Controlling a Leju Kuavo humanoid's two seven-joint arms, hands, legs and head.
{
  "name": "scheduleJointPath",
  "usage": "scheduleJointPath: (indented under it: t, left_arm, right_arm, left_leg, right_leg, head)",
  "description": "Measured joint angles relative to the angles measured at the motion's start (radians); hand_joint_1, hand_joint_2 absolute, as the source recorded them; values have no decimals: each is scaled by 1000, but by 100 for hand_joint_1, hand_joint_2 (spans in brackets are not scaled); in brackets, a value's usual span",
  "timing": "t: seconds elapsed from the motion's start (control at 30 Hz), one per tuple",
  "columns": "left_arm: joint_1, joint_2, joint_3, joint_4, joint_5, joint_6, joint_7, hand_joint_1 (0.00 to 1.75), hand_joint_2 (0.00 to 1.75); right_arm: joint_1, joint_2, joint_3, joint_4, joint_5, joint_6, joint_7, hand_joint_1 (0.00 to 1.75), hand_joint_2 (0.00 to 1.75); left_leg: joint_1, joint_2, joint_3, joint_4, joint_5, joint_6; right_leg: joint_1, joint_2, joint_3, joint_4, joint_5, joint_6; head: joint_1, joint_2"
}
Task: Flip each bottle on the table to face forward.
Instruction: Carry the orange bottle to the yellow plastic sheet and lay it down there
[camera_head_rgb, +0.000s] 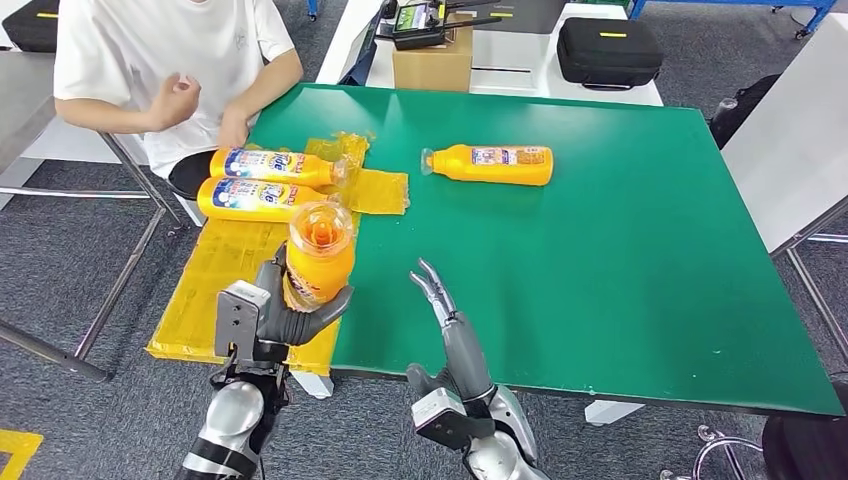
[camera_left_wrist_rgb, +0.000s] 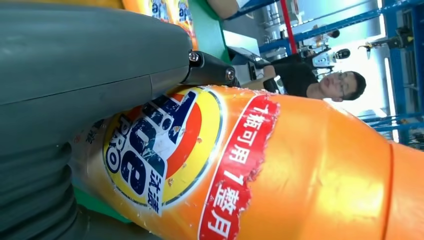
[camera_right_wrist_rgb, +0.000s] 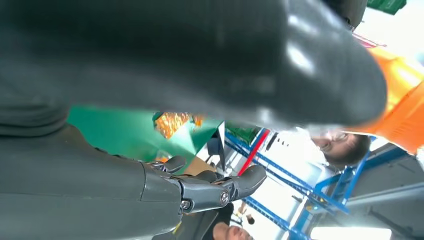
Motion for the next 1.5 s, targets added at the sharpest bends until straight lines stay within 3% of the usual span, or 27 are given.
scheduleJointPath:
  t: [0.3, 0.47, 0.6, 0.73, 1.03, 1.27, 1.4, 1.5]
  left_arm:
    - [-97, 23, 8, 111, -269, 44, 51, 175, 175]
    - [-129, 32, 10, 161, -304, 53, 62, 175, 175]
    - [-175, 43, 5, 229, -462, 58, 120, 175, 175]
    - [-278, 51, 1, 387, -621, 45, 173, 175, 175]
    - [-514, 62, 14, 772, -816, 30, 343, 175, 175]
    - [-598, 73, 23, 915, -851, 8, 382, 175, 175]
    - [-613, 74, 24, 951, -874, 3, 404, 173, 175]
    - [-629, 76, 24, 975, -906, -17, 430, 158, 175]
  right_arm:
    - [0, 0, -17, 0, -3, 0, -30, 0, 0]
    - [0, 0, -21, 0, -3, 2, -34, 0, 0]
    - [-5, 1, -22, 0, -3, 20, -37, 0, 0]
    - [-17, 8, -23, 1, -3, 48, -38, 0, 0]
    - [-33, 23, -21, 13, -4, 92, -38, 0, 0]
    - [-38, 30, -19, 24, -3, 103, -39, 0, 0]
    - [-40, 31, -19, 28, 0, 103, -43, 0, 175]
    - [-43, 31, -14, 33, 3, 104, -51, 0, 175]
  left_leg:
    - [0, 0, 0, 0, 0, 0]
    - [0, 0, 0, 0, 0, 0]
    - [0, 0, 0, 0, 0, 0]
    - [0, 0, 0, 0, 2, 0]
    - [0, 0, 0, 0, 3, 0]
    - [0, -1, -1, 0, 3, 0]
    - [0, -1, -2, 0, 3, 0]
    - [0, -1, -2, 0, 3, 0]
  right_leg:
    - [0, 0, 0, 0, 0, 0]
    - [0, 0, 0, 0, 0, 0]
    - [0, 0, 0, 0, 0, 0]
    - [0, 0, 0, 0, 1, 0]
    - [0, 0, 0, 1, 2, 1]
    - [0, 0, 0, 1, 1, 1]
    - [0, 0, 0, 1, 1, 1]
    - [0, 0, 0, 1, 2, 1]
  head:
    - [0, 0]
    - [0, 0]
    - [0, 0]
    - [0, 0]
    - [0, 0]
    - [0, 0]
    - [0, 0]
    - [0, 0]
